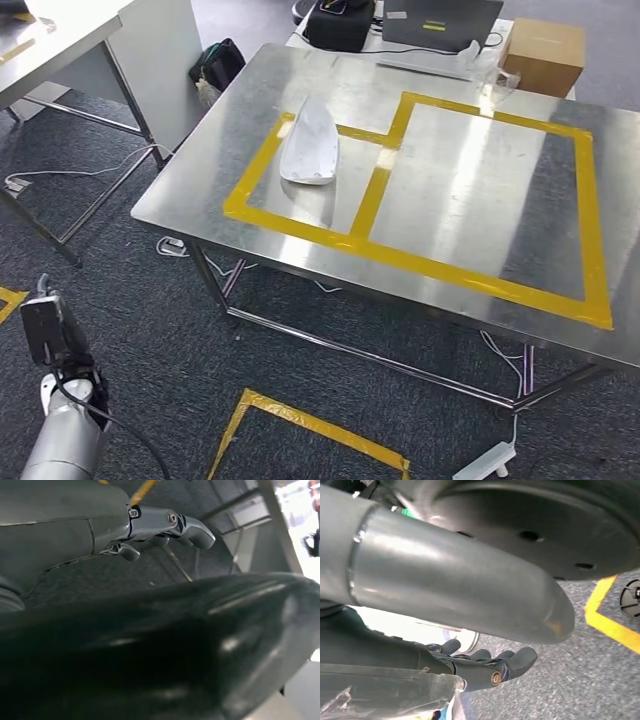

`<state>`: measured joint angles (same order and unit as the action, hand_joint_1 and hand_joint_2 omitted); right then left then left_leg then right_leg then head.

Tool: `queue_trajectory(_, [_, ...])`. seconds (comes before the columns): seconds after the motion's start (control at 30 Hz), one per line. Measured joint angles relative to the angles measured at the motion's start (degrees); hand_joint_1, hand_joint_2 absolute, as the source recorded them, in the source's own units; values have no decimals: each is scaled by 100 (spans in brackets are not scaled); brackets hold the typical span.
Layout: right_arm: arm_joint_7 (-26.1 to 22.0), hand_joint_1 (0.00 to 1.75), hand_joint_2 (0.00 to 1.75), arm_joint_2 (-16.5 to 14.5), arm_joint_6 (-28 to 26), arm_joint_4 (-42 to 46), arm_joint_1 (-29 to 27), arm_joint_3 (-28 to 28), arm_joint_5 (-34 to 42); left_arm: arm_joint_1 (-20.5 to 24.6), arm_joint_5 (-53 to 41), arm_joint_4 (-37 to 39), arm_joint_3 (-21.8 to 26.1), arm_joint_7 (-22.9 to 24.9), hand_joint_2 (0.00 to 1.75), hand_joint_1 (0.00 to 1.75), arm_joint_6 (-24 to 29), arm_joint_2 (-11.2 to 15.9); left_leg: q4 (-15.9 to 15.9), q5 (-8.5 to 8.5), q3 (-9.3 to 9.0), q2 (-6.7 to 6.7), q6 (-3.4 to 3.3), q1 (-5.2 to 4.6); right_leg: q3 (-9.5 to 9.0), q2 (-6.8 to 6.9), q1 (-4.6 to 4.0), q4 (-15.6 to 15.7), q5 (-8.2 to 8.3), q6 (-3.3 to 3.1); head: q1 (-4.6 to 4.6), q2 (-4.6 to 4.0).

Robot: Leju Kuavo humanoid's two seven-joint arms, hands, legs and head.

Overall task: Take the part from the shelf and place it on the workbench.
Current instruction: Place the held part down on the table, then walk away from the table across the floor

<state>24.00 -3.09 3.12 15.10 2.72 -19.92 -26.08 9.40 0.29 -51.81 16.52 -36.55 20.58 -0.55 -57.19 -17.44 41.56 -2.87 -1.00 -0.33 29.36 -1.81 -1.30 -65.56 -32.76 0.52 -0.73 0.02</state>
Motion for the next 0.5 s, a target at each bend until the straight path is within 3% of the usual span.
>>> queue_trajectory(0.07, [0, 0, 0, 10, -22, -4, -10, -14, -2, -96, 57, 201, 153, -159, 0, 0, -84, -124, 35, 173, 86, -129, 50, 21, -412, -186, -27, 680, -9, -46, -4, 0])
queue_trajectory(0.1, [0, 0, 0, 15, -35, -8, -9, -17, -4, -123, 65, 265, 201, -172, 0, 0, -101, -177, 77, 261, 90, -191, 88, 39, -474, -225, -40, 841, -54, -59, -27, 0])
queue_trajectory(0.17, [0, 0, 0, 17, -59, -17, -3, -31, -13, -195, 87, 362, 290, -126, 0, 0, -101, -250, 210, 433, 79, -307, 170, 64, -424, -144, -40, 911, 72, -85, -68, 0])
queue_trajectory(0.2, [-1, 0, 0, 18, -72, -21, 5, -38, -22, -238, 105, 398, 336, -98, 0, 0, -97, -275, 224, 389, 102, -285, 199, 57, -373, -87, -29, 943, 162, -111, -64, 0])
queue_trajectory(0.23, [-2, 0, 0, 19, -82, -24, 5, -45, -31, -274, 134, 429, 380, -73, 0, 0, -102, -295, 131, 187, 147, -208, 228, 45, -312, -16, -11, 979, 271, -132, -33, 0])
queue_trajectory(0.27, [-2, 0, 0, 19, -89, -27, -6, -51, -39, -298, 159, 455, 418, -59, 0, 0, -115, -316, -107, -151, 212, -90, 253, 41, -241, 66, 7, 1011, 378, -146, -7, 0])
queue_trajectory(0.33, [-1, 0, 0, 20, -96, -28, -43, -59, -55, -312, 207, 506, 462, -41, 0, 0, -174, -365, -906, -877, 339, 134, 326, 50, -87, 245, 5, 1020, 549, -148, 30, 0])
queue_trajectory(0.37, [-1, 0, 0, 20, -97, -28, -60, -65, -63, -319, 224, 535, 475, -28, 0, 0, -215, -389, -1311, -1015, 368, 183, 365, 77, 4, 341, 11, 1012, 629, -135, 30, 0])
queue_trajectory(0.4, [0, 0, 0, 20, -98, -28, -68, -75, -73, -330, 248, 572, 492, -7, 0, 0, -268, -414, -1597, -984, 335, 211, 408, 113, 109, 435, 22, 1001, 706, -114, 31, 0])
queue_trajectory(0.43, [-1, 0, 0, 20, -98, -28, -70, -86, -82, -344, 271, 613, 511, 15, 0, 0, -328, -437, -1714, -848, 224, 236, 457, 157, 231, 520, 36, 983, 782, -85, 31, 0])
queue_trajectory(0.47, [-1, 0, 0, 21, -97, -28, -66, -97, -91, -356, 297, 652, 531, 32, 0, 0, -387, -458, -1620, -708, 6, 281, 513, 205, 355, 596, 53, 956, 852, -47, 32, 0])
queue_trajectory(0.5, [-1, 0, 0, 31, -97, -26, -62, -109, -103, -365, 320, 685, 547, 44, 0, 0, -444, -486, -1334, -676, -323, 380, 569, 251, 461, 659, 64, 920, 908, -6, 37, 0])
